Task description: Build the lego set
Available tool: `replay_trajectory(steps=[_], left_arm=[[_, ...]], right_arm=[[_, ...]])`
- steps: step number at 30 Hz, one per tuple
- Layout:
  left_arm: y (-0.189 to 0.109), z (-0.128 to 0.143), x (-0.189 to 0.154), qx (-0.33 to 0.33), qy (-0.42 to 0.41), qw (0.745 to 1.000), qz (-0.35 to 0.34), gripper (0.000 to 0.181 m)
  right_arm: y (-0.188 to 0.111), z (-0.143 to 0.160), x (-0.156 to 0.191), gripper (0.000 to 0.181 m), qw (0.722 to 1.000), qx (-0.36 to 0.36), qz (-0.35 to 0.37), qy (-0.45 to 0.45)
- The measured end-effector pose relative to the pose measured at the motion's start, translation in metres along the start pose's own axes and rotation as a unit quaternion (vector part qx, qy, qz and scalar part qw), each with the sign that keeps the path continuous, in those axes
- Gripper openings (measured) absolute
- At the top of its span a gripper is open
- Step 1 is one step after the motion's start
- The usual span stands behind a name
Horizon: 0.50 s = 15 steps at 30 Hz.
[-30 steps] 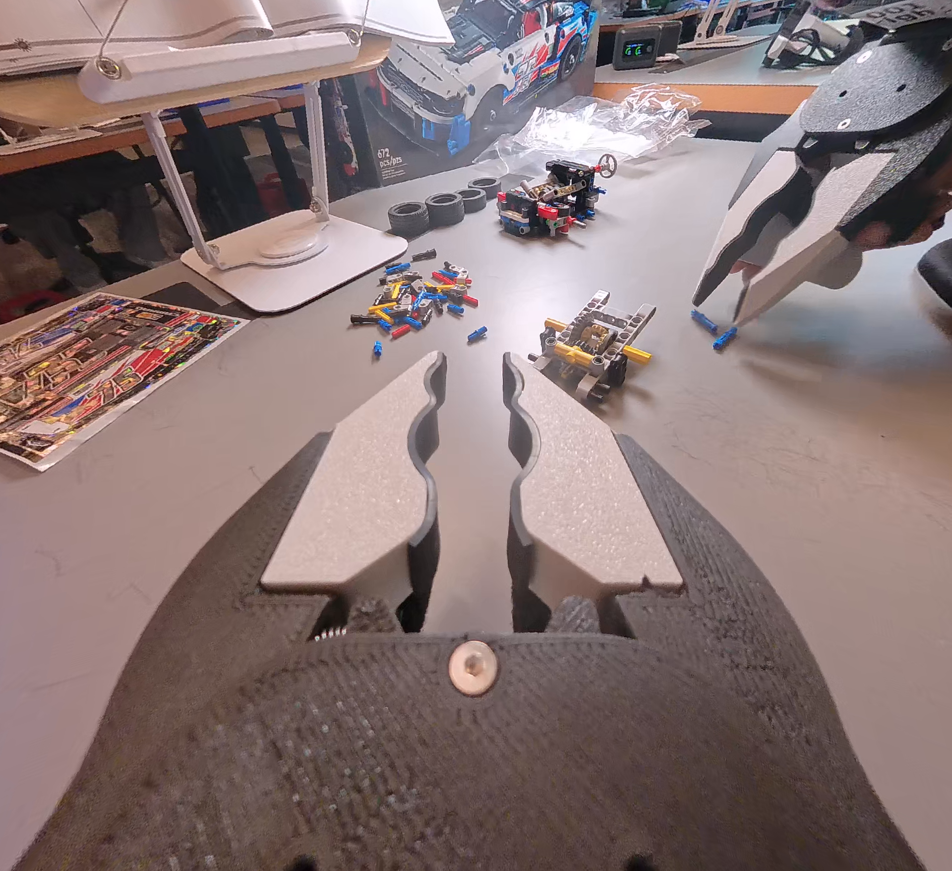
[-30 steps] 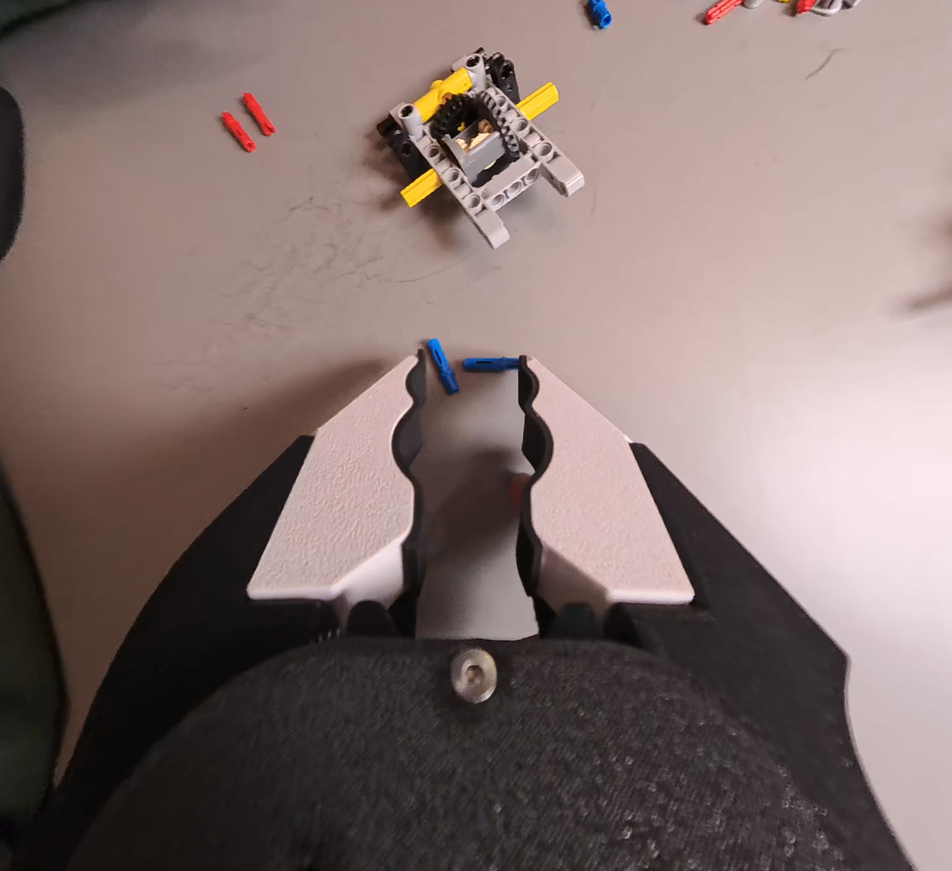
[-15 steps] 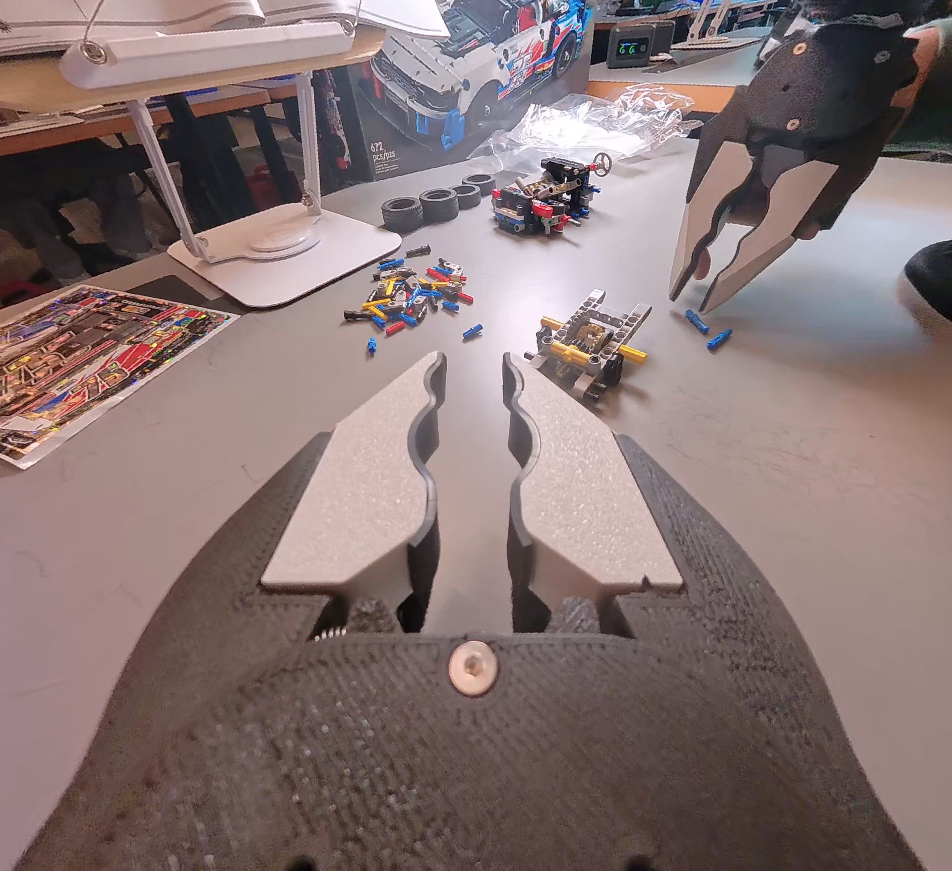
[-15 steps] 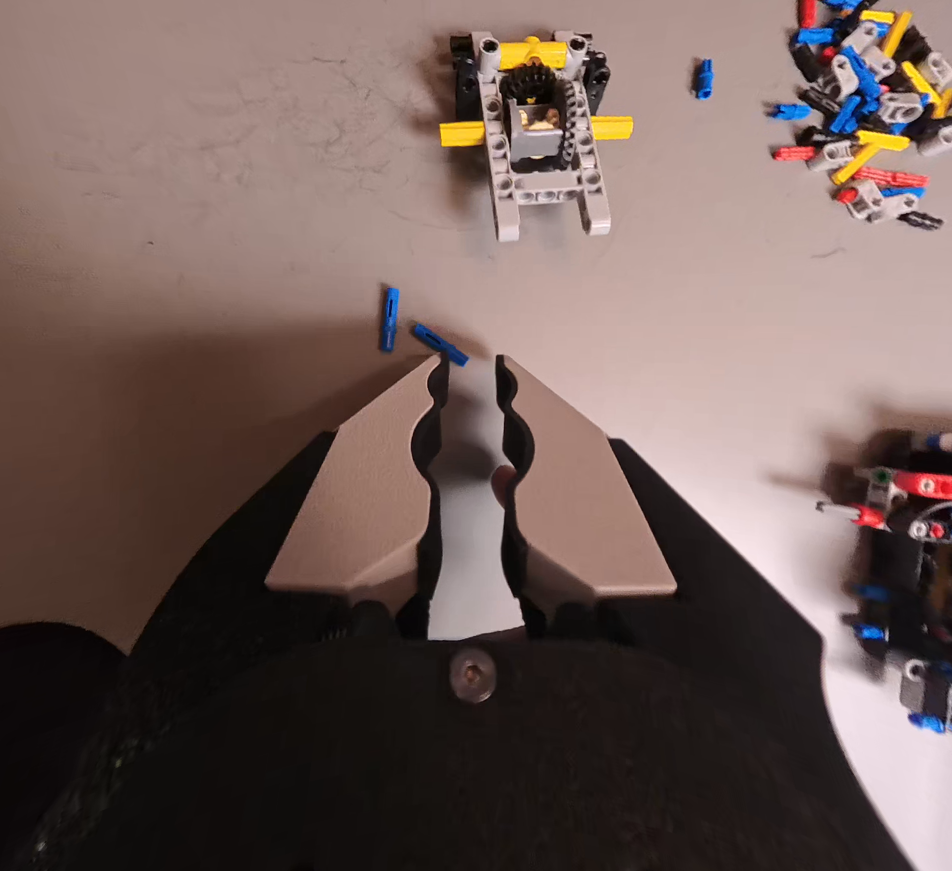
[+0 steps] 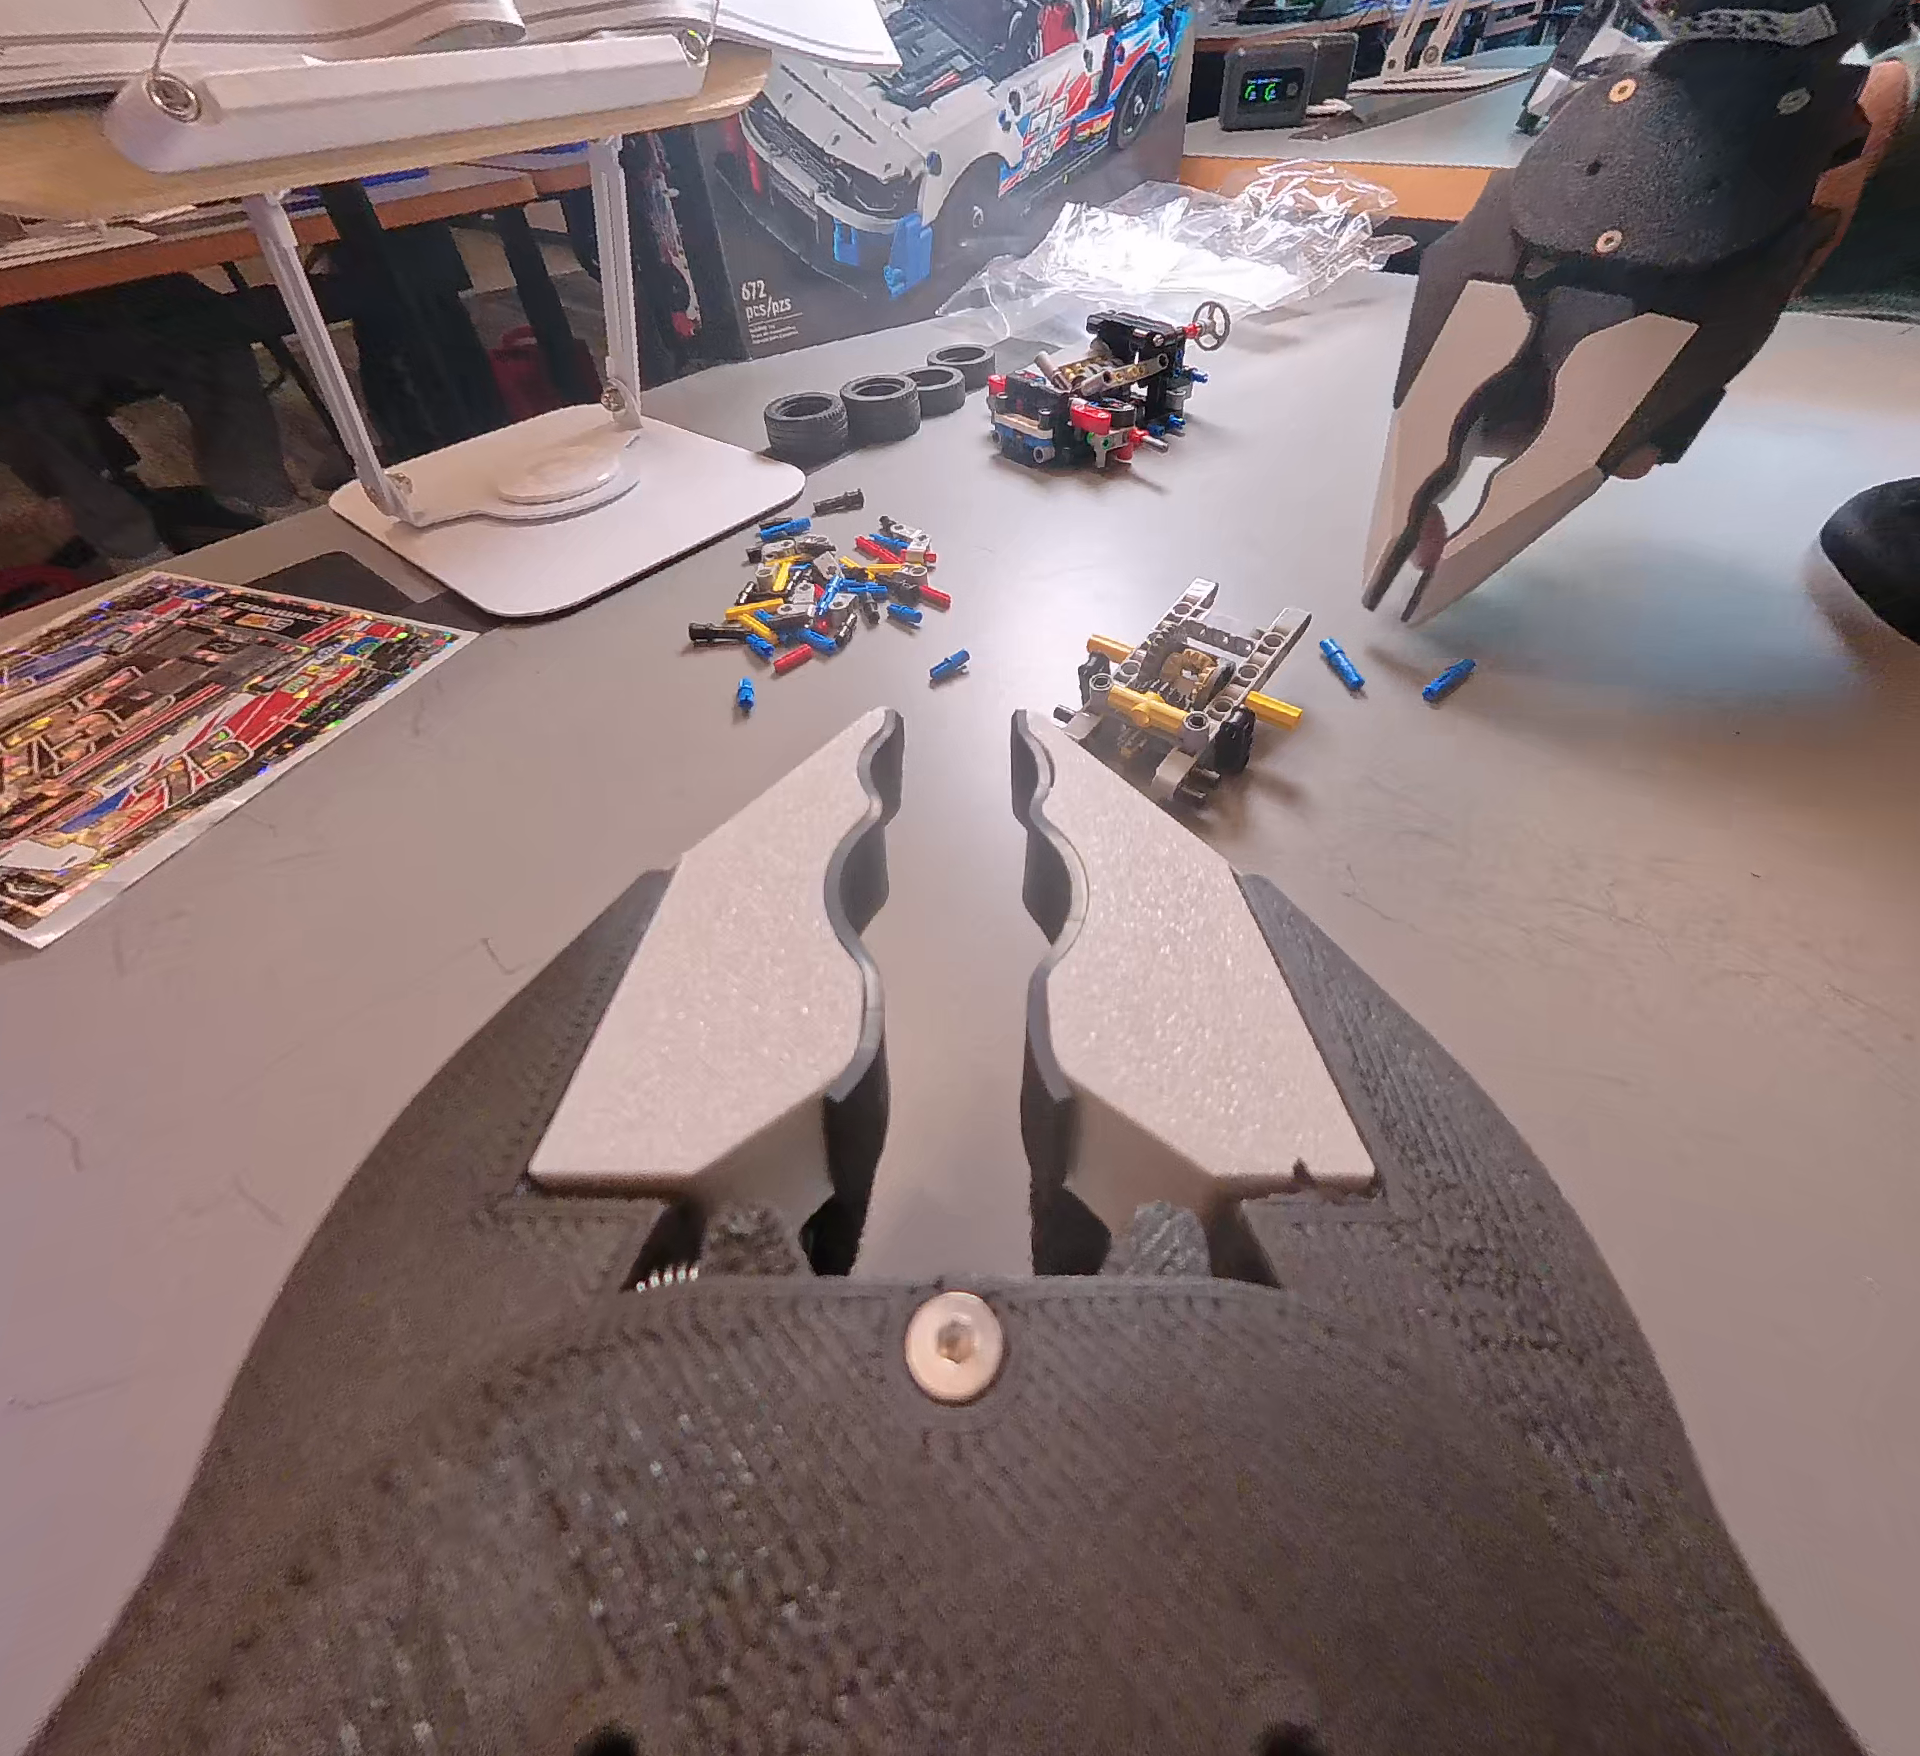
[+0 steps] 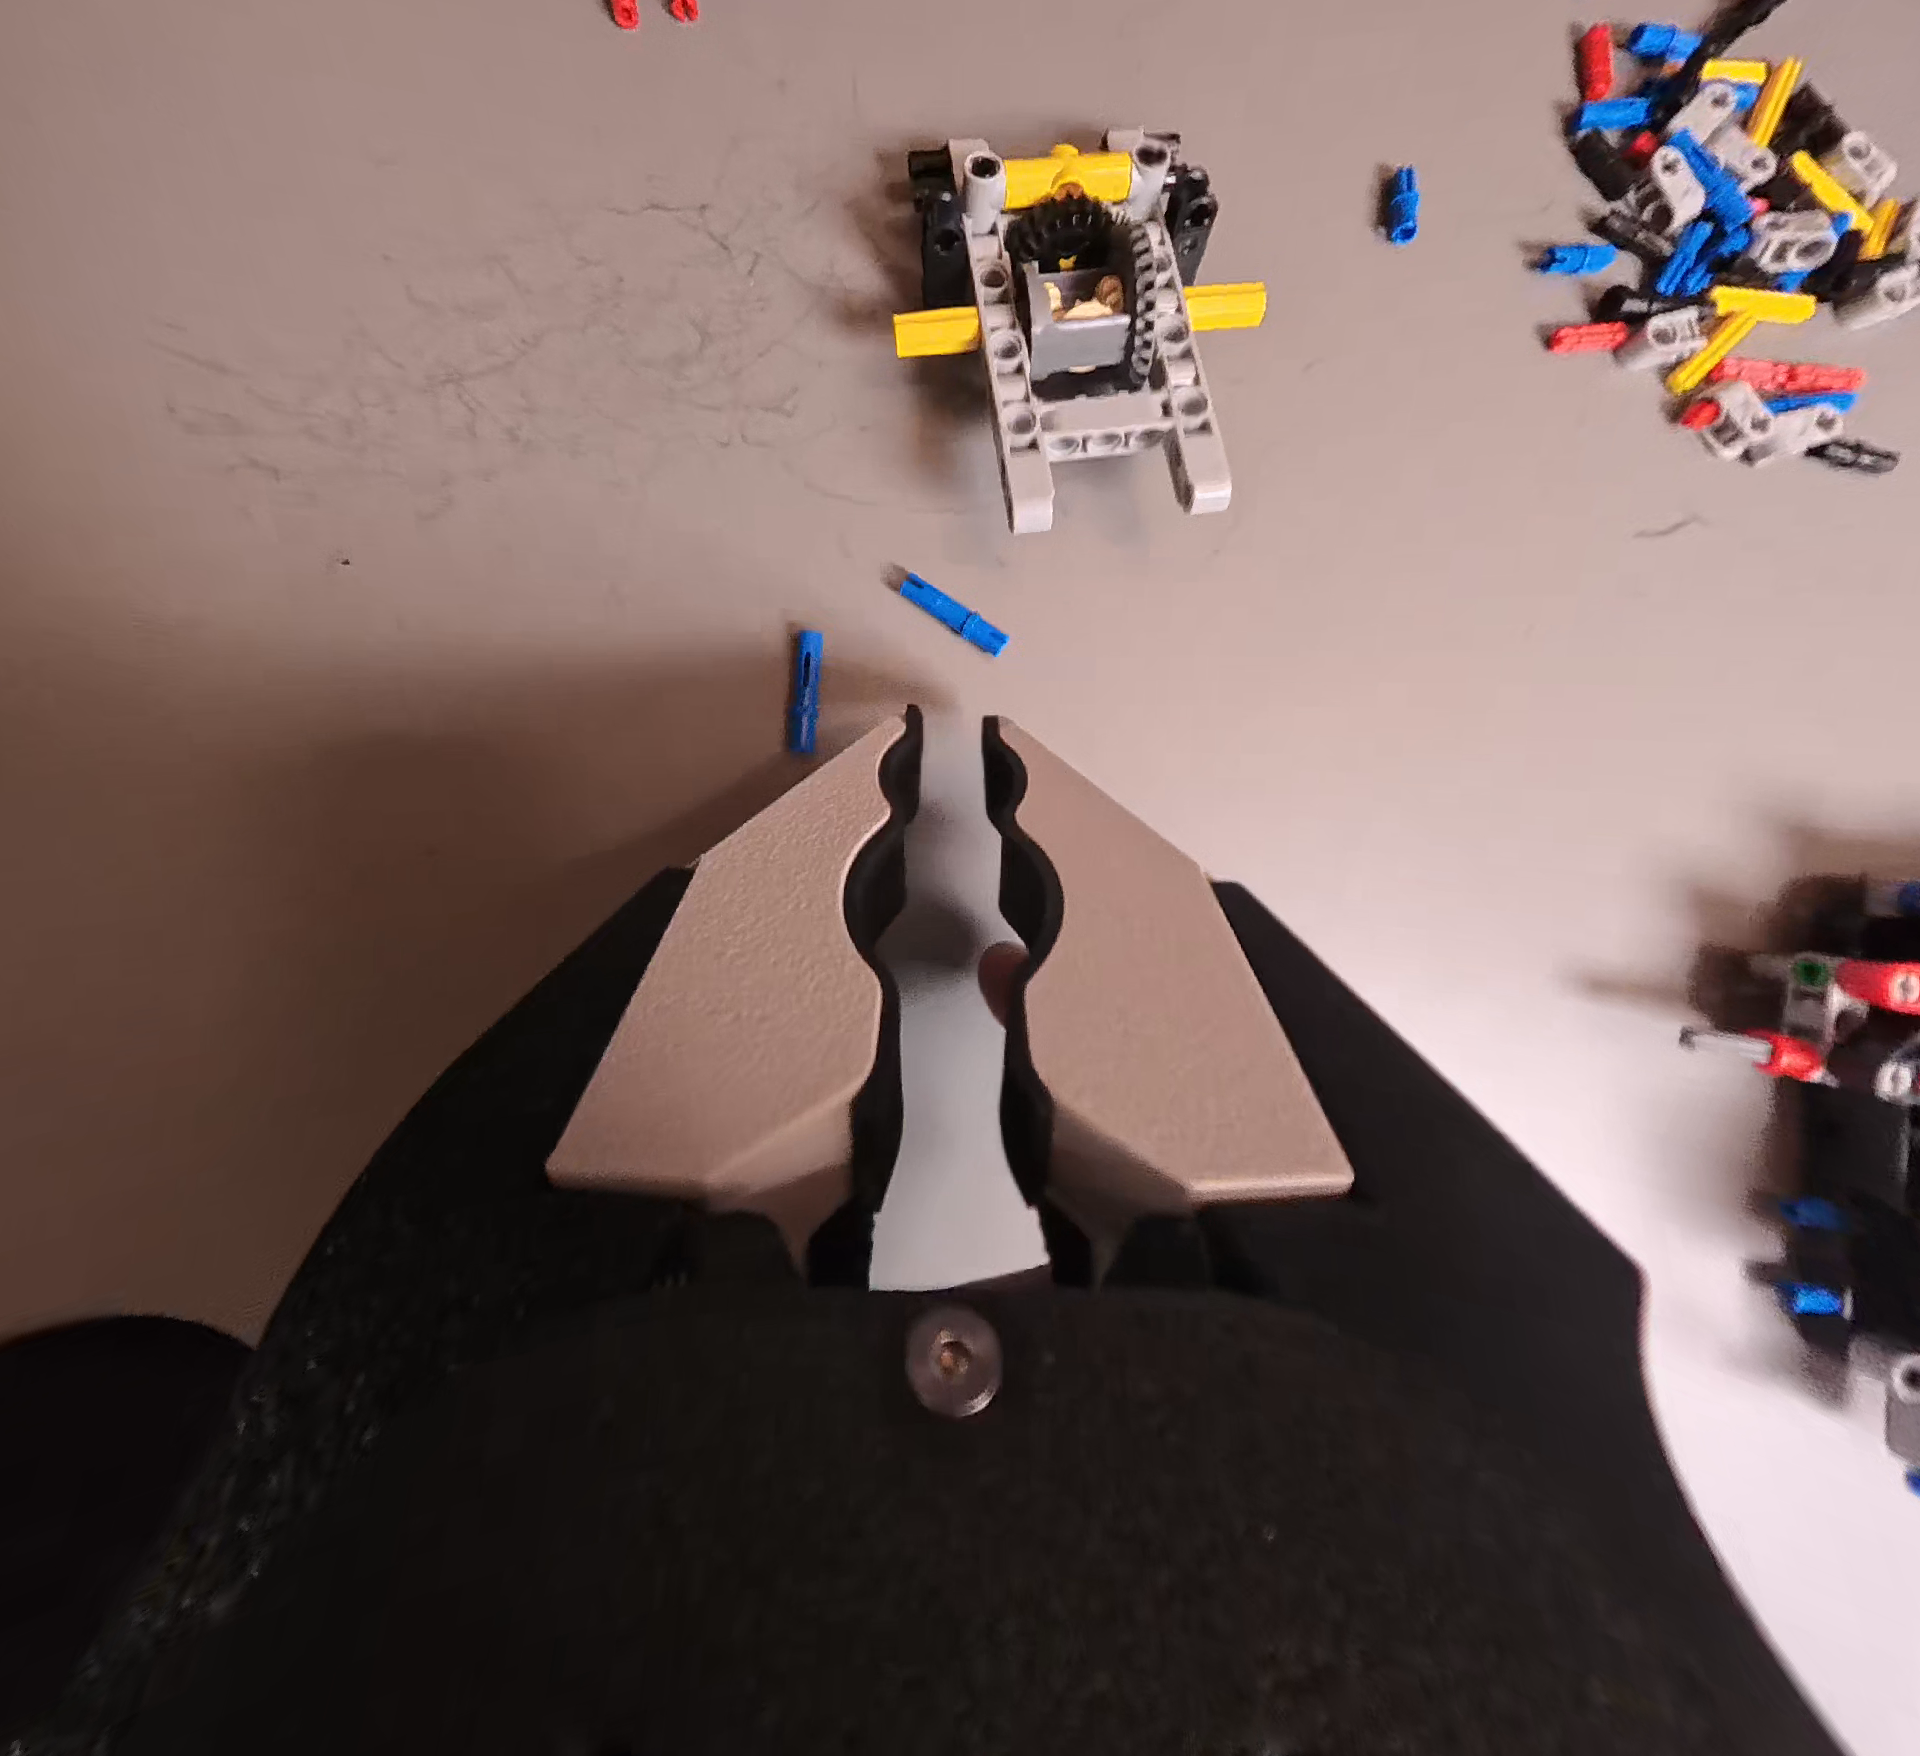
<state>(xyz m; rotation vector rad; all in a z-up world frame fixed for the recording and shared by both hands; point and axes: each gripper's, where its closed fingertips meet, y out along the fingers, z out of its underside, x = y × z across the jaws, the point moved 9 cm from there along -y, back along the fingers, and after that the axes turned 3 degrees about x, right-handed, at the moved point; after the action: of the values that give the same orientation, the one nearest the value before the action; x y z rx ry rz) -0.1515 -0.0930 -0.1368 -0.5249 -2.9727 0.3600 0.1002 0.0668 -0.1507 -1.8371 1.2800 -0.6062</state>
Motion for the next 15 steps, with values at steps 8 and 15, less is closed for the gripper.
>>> replay_trajectory(steps=[8, 15], left_arm=[[0.000, 0.000, 0.001, -0.001, -0.003, 1.000, 0.001, 0.018], [0.000, 0.000, 0.001, 0.000, -0.006, 1.000, 0.008, 0.018]], right_arm=[[0.022, -0.020, -0.021, 0.014, 0.996, 0.008, -0.061, -0.060], [0.019, -0.016, -0.017, 0.004, 0.995, 0.019, -0.066, -0.070]])
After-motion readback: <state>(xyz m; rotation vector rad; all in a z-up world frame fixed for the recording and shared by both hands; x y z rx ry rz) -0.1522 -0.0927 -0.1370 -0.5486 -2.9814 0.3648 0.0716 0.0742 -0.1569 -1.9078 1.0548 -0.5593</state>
